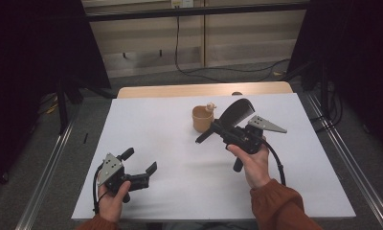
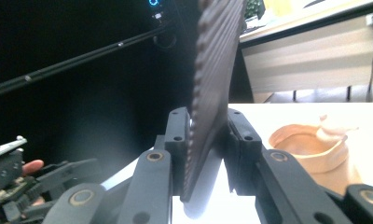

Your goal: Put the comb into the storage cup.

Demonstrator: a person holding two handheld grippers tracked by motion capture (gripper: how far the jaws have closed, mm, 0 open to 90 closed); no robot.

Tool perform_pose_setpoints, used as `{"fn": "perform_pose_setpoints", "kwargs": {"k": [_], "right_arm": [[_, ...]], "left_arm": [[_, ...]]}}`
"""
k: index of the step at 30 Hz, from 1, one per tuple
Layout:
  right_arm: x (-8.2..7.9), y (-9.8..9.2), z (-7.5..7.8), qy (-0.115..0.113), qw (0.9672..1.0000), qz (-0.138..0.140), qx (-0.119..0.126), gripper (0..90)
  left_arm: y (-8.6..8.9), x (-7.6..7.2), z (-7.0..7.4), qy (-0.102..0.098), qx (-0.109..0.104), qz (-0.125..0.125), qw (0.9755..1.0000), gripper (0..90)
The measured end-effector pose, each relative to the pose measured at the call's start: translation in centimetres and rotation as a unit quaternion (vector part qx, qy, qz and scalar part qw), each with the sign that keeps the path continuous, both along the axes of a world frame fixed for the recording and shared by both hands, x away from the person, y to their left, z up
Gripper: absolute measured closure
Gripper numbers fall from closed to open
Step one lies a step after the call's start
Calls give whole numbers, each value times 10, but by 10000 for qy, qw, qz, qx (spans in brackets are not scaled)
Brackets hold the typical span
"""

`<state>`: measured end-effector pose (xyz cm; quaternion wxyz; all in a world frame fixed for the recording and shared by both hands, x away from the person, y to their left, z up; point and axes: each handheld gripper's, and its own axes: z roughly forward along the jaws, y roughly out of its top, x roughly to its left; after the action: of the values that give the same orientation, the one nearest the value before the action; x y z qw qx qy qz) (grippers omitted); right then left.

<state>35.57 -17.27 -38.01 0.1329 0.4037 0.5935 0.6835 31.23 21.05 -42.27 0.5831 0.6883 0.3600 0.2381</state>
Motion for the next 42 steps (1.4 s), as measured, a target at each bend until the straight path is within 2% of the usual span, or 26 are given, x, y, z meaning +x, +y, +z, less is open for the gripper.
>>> {"fn": "perform_pose_setpoints", "kwargs": {"k": [3,5,14,17,19,28,42], "right_arm": [[4,-1,2,-101,9999,-56,22,732],[7,-2,2,-138,9999,-93,-41,732],[17,-4,12,-314,9989,-179,-300,732],[19,-5,15,-288,9991,-183,-259,732],[22,-4,17,-337,9988,-205,-283,732],[28,-3,23,-419,9981,-219,-400,732],[41,-6,31,-514,9960,-295,-664,732]], "left_arm": [[0,2,-1,7,33,-104,9999,18],[1,2,0,-49,50,-118,9999,27],[2,2,0,-74,11,-114,9999,27],[2,1,0,-97,-51,-186,9998,26],[1,0,1,-160,11,-213,9996,26],[-1,-2,1,-182,-1,-314,9993,21],[-3,-1,1,-162,44,-239,9996,21]]}}
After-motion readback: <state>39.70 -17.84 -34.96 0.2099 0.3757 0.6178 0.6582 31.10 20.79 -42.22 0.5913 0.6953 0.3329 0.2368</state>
